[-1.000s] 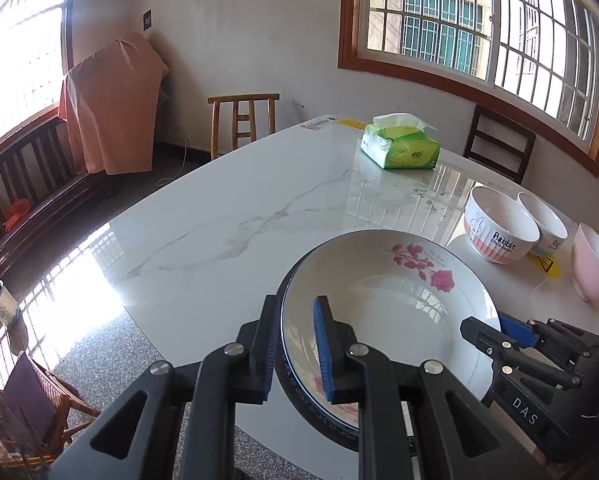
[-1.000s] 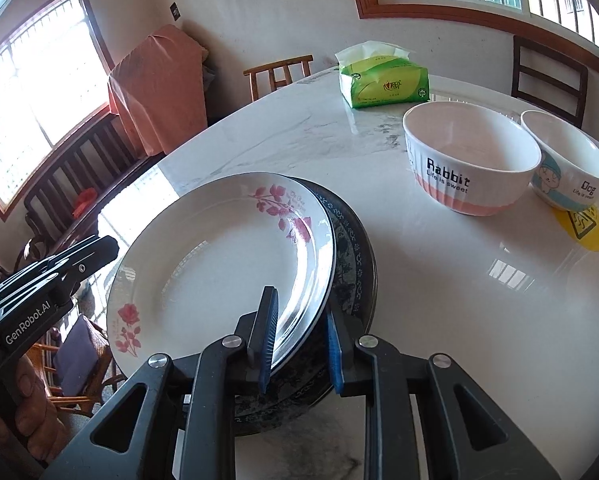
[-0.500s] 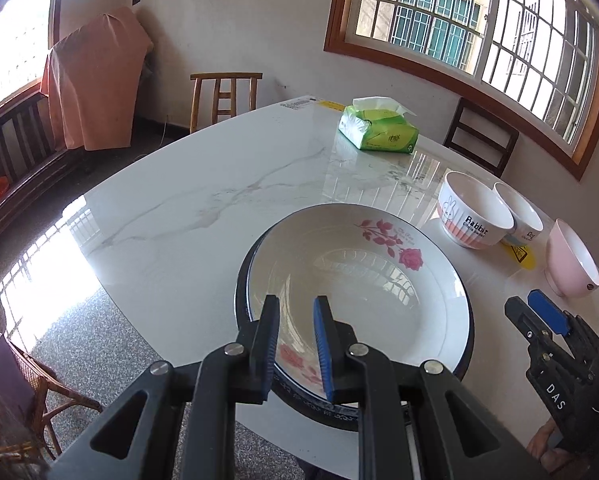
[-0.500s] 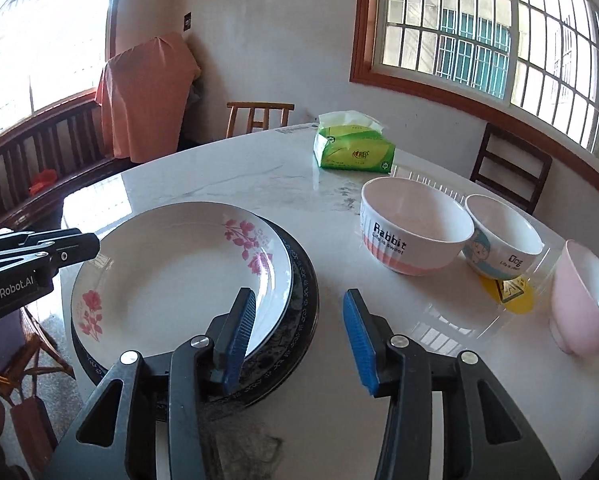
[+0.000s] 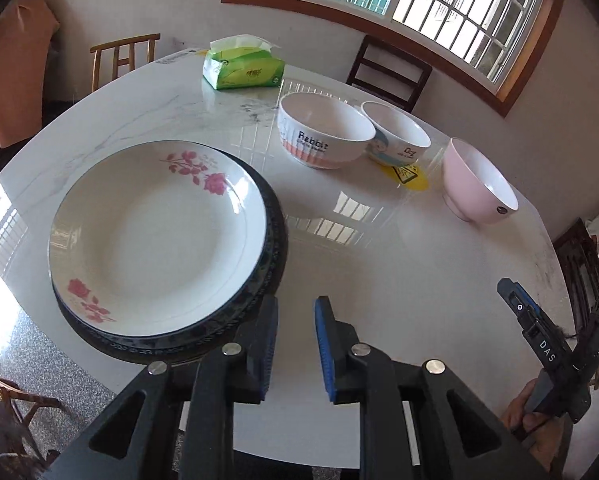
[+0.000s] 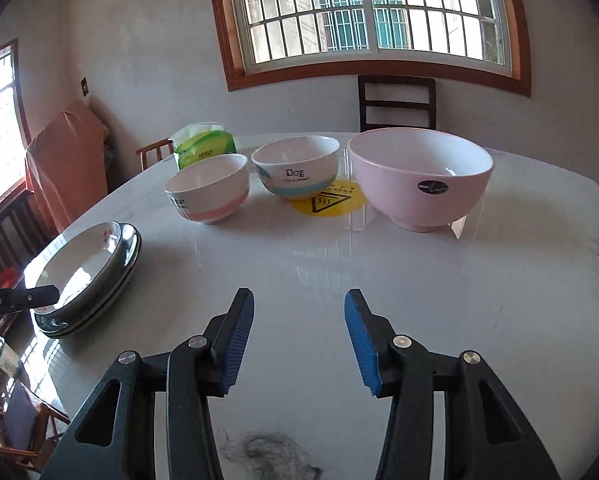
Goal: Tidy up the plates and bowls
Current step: 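Move the left gripper to the pink bowl rim and close on it, then lift the pink bowl with the left gripper toward the plate stack, then lower the pink bowl onto the table beside the plates, open left gripper, then move the left gripper to the rim of the white 'Rabbit' bowl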
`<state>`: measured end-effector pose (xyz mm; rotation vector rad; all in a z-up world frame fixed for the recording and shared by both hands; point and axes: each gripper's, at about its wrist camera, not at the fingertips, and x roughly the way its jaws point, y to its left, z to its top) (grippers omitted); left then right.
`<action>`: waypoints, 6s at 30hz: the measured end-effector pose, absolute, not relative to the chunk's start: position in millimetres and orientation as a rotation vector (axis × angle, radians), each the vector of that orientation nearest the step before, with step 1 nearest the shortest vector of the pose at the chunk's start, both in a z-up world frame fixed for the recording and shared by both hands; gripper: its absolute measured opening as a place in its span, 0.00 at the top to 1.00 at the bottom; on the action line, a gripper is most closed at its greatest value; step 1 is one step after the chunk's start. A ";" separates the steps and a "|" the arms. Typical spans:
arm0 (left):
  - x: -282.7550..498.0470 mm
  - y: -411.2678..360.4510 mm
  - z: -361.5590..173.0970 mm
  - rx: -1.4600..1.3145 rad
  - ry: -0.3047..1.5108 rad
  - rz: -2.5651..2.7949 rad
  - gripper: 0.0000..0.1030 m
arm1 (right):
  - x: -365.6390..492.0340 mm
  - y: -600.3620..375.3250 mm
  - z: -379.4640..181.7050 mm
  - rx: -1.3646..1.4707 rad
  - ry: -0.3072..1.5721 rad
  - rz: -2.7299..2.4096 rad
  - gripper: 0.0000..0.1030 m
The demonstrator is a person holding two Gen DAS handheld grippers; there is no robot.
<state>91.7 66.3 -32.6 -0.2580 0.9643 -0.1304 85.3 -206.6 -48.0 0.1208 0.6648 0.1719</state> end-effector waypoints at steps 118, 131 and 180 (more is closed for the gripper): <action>62.4 46.2 -3.8 -0.001 0.896 0.018 0.74 | 110.5 -191.0 -26.5 0.273 1.190 0.441 0.72; 58.3 43.3 29.3 0.091 0.765 0.064 0.68 | 115.2 -203.6 8.0 0.318 1.056 0.463 0.63; 323.2 107.9 -17.8 -0.353 1.135 -0.072 0.68 | 308.8 -125.2 -20.8 0.434 1.220 0.378 0.58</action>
